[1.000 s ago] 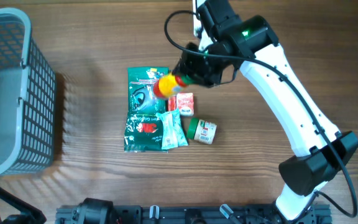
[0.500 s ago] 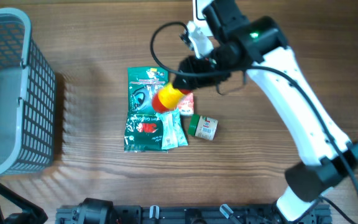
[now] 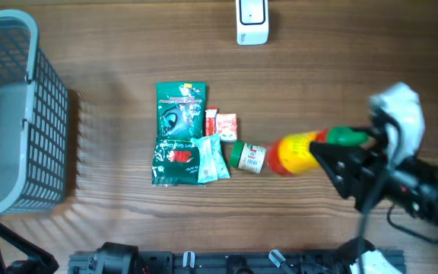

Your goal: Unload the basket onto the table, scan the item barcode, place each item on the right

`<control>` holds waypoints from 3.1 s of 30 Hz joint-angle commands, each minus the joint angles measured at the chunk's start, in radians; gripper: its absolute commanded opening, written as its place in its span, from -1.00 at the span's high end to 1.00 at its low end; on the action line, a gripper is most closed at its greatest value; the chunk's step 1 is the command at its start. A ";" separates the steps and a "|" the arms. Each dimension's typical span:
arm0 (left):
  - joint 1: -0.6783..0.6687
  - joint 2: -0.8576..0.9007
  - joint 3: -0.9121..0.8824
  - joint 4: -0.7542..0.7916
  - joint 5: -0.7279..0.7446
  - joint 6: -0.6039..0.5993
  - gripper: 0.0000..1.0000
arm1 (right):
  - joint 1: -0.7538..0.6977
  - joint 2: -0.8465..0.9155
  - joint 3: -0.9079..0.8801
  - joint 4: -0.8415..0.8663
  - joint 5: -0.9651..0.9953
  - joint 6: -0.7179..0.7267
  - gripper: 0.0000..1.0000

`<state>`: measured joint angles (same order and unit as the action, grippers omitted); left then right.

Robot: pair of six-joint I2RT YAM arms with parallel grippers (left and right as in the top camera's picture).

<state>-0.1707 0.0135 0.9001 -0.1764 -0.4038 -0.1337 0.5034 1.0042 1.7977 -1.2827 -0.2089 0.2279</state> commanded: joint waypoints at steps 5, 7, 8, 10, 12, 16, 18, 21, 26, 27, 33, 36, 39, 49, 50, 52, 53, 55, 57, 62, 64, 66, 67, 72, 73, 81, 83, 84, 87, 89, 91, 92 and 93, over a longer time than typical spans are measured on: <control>0.006 -0.009 -0.006 -0.009 -0.013 -0.006 -1.00 | -0.003 -0.150 -0.671 0.597 0.183 0.168 0.92; 0.006 -0.009 -0.006 -0.016 -0.013 -0.006 -1.00 | -0.003 -0.130 -0.784 0.737 0.182 0.169 0.91; 0.005 -0.009 -0.006 -0.019 -0.013 -0.006 -1.00 | -0.003 -0.115 -0.832 0.796 0.183 0.176 0.92; 0.005 -0.009 -0.006 -0.026 -0.013 -0.006 -1.00 | -0.003 -0.070 -0.895 0.875 0.192 0.183 0.91; 0.005 -0.009 -0.006 -0.027 -0.013 -0.006 -1.00 | -0.003 -0.016 -0.923 0.926 0.233 0.180 0.92; 0.005 -0.009 -0.006 -0.034 -0.013 -0.006 -1.00 | -0.003 0.148 -0.925 1.068 0.362 0.084 0.91; 0.005 -0.009 -0.006 -0.034 -0.013 -0.006 -1.00 | -0.003 0.210 -0.925 1.141 0.397 0.060 0.91; 0.005 -0.009 -0.006 -0.041 -0.013 -0.006 -1.00 | -0.003 0.273 -0.925 1.165 0.504 0.064 0.91; 0.005 -0.009 -0.006 -0.049 -0.013 -0.006 -1.00 | -0.003 0.376 -0.925 1.114 0.654 0.071 0.91; 0.005 -0.009 -0.006 -0.049 -0.013 -0.006 -1.00 | -0.003 0.398 -0.925 1.112 0.670 0.071 0.91; 0.005 -0.009 -0.006 -0.049 -0.013 -0.006 -1.00 | -0.004 0.476 -0.925 1.110 0.692 0.108 0.60; 0.005 -0.009 -0.006 -0.049 -0.013 -0.006 -1.00 | -0.004 0.476 -0.925 1.110 0.690 0.124 0.31; 0.005 -0.009 -0.006 -0.049 -0.013 -0.006 -1.00 | -0.004 0.462 -0.925 1.093 0.677 0.154 -0.02; 0.005 -0.009 -0.006 -0.061 -0.013 -0.006 -1.00 | -0.003 0.172 -0.819 0.797 0.543 0.246 -0.99; 0.005 -0.009 -0.006 -0.070 -0.013 -0.006 -1.00 | -0.003 0.128 -0.783 0.733 0.524 0.284 -1.00; 0.005 -0.009 -0.012 -0.083 -0.013 -0.006 -1.00 | -0.003 0.031 -0.724 0.652 0.486 0.303 -0.99; 0.005 -0.009 -0.019 -0.080 -0.013 -0.006 -1.00 | -0.003 -0.010 -0.715 0.645 0.459 0.302 -0.99; 0.005 -0.009 -0.048 -0.075 -0.013 -0.006 -1.00 | -0.003 -0.097 -0.715 0.629 0.430 0.287 -0.99; 0.005 -0.009 -0.094 -0.063 -0.013 -0.006 -1.00 | -0.004 -0.160 -0.717 0.619 0.480 0.251 -0.99; 0.005 -0.008 -0.253 -0.051 -0.013 -0.023 -1.00 | -0.004 -0.194 -0.717 0.628 0.492 0.246 -0.99; 0.005 -0.007 -0.319 -0.045 -0.012 -0.076 -1.00 | -0.004 -0.140 -0.717 0.613 0.492 0.246 -0.98; 0.005 -0.007 -0.378 -0.045 -0.012 -0.174 -1.00 | -0.004 -0.051 -0.709 0.609 0.491 0.246 -0.99; 0.005 -0.007 -0.407 -0.043 -0.012 -0.244 -1.00 | -0.004 0.018 -0.680 0.592 0.483 0.246 -1.00; 0.005 -0.007 -0.476 -0.054 -0.013 -0.357 -1.00 | -0.031 0.361 -0.367 0.378 0.469 0.199 -0.99; 0.005 -0.007 -0.482 -0.061 -0.013 -0.357 -1.00 | -0.045 0.442 -0.277 0.308 0.470 0.190 -1.00; 0.005 -0.007 -0.484 -0.130 -0.013 -0.357 -1.00 | -0.185 0.900 0.192 -0.058 0.214 0.058 -0.99; 0.005 -0.007 -0.484 -0.185 -0.013 -0.357 -1.00 | -0.216 0.942 0.192 -0.071 0.120 0.026 -0.88; 0.005 -0.007 -0.484 -0.219 -0.013 -0.357 -1.00 | -0.229 0.962 0.192 -0.082 0.103 0.026 -0.79; 0.005 -0.007 -0.484 -0.350 -0.013 -0.357 -1.00 | -0.248 1.002 0.192 -0.119 0.098 0.024 -0.73; 0.005 -0.007 -0.484 -0.462 -0.013 -0.357 -1.00 | -0.248 1.009 0.190 -0.134 0.100 0.000 -0.74; 0.005 -0.007 -0.484 -0.570 -0.013 -0.357 -1.00 | -0.248 1.010 0.190 -0.141 0.098 -0.004 -0.74; 0.005 -0.007 -0.484 -0.628 -0.013 -0.357 -1.00 | -0.248 1.010 0.190 -0.142 0.099 -0.004 -0.74; 0.005 -0.007 -0.484 -0.685 -0.013 -0.357 -1.00 | -0.248 1.011 0.190 -0.141 0.099 -0.005 -0.76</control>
<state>-0.1707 0.0139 0.4232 -0.7338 -0.4030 -0.4850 0.2523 2.0155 1.9663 -1.4193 -0.0711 0.2581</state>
